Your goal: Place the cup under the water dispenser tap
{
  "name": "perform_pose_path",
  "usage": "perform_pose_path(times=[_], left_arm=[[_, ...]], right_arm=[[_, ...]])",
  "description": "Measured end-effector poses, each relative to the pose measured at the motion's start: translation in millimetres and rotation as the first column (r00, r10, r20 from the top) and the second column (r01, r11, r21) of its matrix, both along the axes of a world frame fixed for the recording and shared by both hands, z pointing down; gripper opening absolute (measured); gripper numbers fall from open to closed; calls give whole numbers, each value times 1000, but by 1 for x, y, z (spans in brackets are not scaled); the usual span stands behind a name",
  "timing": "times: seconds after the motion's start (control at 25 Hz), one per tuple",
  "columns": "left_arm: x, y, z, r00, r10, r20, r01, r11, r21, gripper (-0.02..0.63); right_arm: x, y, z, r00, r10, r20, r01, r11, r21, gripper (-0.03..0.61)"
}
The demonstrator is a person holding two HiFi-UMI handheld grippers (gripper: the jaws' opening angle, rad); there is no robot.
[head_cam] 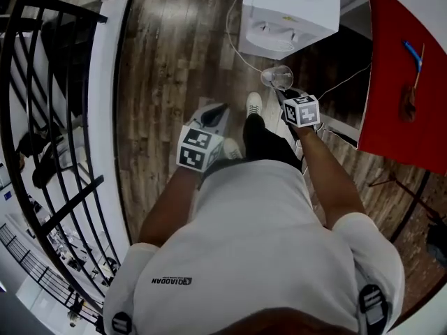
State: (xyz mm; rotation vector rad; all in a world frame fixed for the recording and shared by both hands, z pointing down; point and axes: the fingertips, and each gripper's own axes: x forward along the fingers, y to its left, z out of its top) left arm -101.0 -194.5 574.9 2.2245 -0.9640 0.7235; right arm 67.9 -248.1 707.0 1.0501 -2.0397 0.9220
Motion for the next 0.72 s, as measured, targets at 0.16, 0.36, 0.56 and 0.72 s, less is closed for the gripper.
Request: perform_pose_path(times=[0.16, 0.36, 0.56, 0.72], left_arm=[[8, -26, 18, 999, -25, 22, 26, 998, -54, -3], [22, -41, 42, 999, -24, 25, 27, 993, -118, -3], [25, -43, 61, 998, -42, 44, 49, 984, -170, -3], [22, -36, 71, 996, -55, 72, 69, 978, -198, -3]], right_arm=[[11, -37, 45, 999, -22, -41, 20, 998, -56, 42], [19, -75, 100, 991, -58, -117, 49, 996, -81, 43], [19, -110, 141, 979, -64, -195, 48, 995, -83, 43], [13, -141, 163, 968, -80, -239, 69, 996, -56, 43]])
